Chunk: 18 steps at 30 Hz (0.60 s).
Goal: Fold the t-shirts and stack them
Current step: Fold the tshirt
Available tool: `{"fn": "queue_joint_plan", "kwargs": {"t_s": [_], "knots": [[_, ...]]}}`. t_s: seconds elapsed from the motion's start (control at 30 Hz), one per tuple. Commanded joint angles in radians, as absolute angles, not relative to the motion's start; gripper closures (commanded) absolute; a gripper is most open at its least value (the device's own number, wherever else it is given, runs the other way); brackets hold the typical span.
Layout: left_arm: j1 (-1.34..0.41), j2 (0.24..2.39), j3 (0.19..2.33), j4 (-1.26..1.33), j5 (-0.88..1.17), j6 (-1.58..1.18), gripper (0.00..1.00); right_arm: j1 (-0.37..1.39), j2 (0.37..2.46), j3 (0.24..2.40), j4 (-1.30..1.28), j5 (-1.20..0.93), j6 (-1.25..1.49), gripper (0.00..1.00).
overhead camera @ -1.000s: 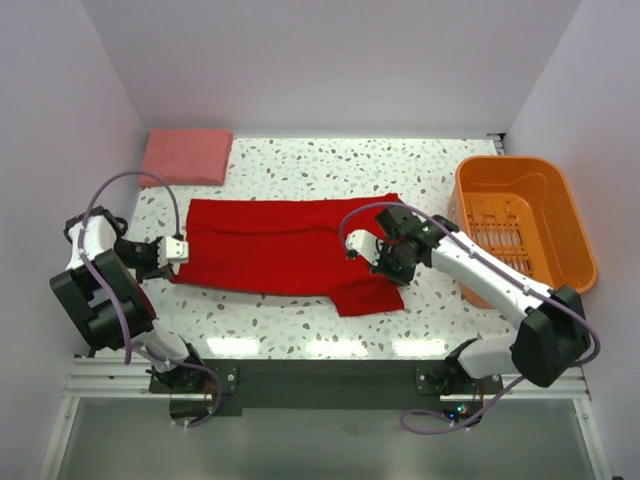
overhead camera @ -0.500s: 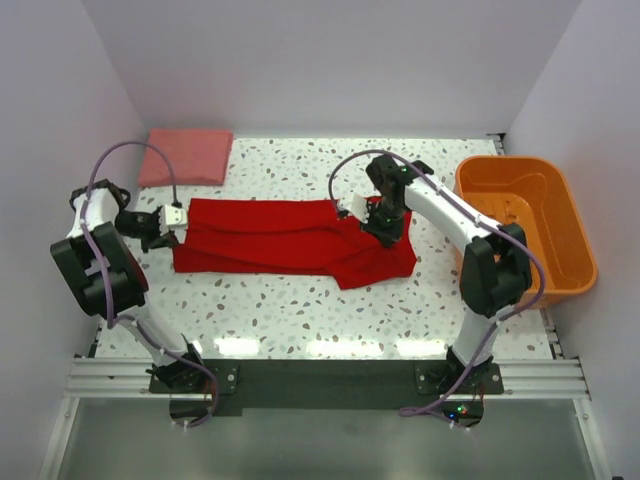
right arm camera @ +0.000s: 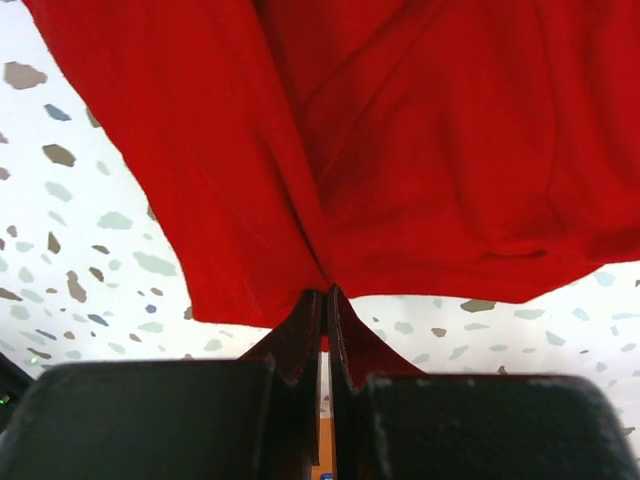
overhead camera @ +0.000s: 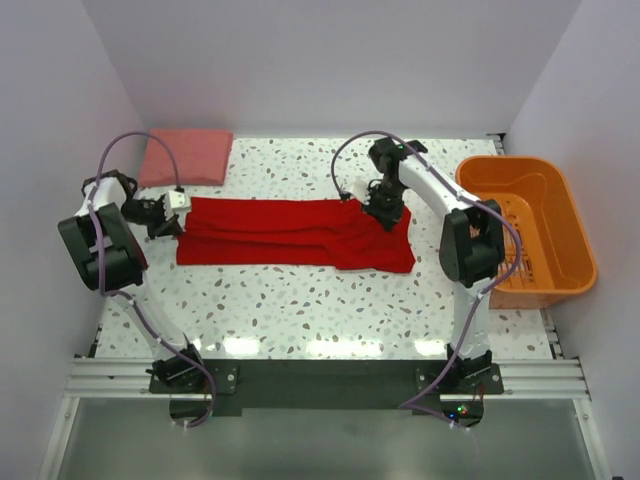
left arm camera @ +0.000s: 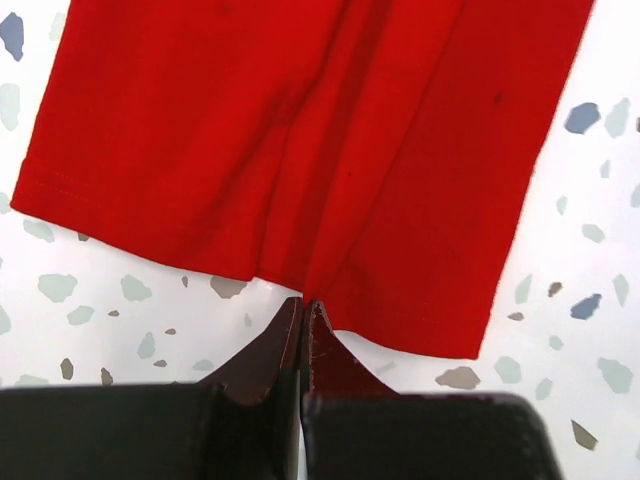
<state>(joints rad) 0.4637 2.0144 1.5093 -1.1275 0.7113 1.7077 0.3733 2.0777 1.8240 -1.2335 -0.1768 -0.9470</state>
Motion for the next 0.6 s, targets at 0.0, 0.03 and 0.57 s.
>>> {"fn": "queue_joint_plan", "kwargs": {"t_s": [0.0,0.03,0.57], "knots": [[0.457,2.039,1.555,-1.069,0.736,1.643,1.00,0.367,2.106,1.896,-1.279,-0.198,-0.974,1.00],[0.456,2.042,1.558,-1.060,0.736,1.634,1.00,0.365,2.112,1.902,-1.275,-0.196,-0.973,1.00],[0.497,2.028,1.646,-1.047,0.756,1.234,0.54,0.287,2.108,1.953,-1.356,-0.250,-0.698,0.53]]}}
